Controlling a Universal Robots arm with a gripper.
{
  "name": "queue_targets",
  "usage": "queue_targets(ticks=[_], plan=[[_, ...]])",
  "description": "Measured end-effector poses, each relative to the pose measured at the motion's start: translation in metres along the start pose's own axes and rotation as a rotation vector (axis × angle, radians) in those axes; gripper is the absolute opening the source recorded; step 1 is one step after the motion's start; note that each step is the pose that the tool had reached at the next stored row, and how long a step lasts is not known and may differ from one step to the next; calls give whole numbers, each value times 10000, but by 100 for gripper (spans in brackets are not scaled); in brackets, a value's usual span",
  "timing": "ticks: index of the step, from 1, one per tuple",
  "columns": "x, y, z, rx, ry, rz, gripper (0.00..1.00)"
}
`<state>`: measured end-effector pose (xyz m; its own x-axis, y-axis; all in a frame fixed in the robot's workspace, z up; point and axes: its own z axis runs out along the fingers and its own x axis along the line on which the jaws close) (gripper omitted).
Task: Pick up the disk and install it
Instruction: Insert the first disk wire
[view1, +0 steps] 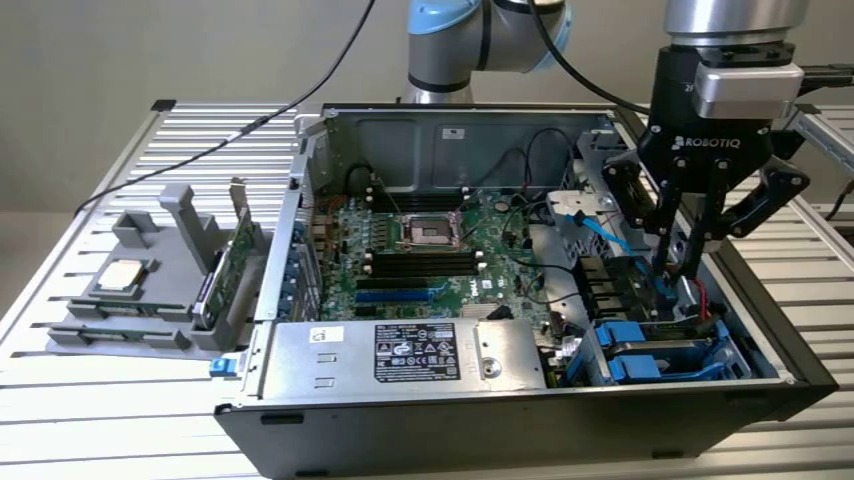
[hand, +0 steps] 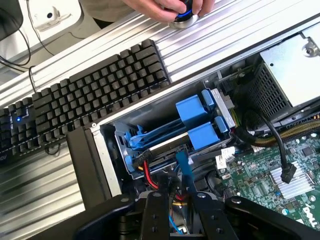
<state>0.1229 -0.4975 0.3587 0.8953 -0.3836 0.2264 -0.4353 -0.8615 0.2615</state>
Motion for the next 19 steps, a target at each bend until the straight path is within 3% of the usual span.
queue_targets(ticks=[3,19], plan=[[-1,-2,2,-3,2,-2,37],[19,11,-72,-14,-4,28,37]])
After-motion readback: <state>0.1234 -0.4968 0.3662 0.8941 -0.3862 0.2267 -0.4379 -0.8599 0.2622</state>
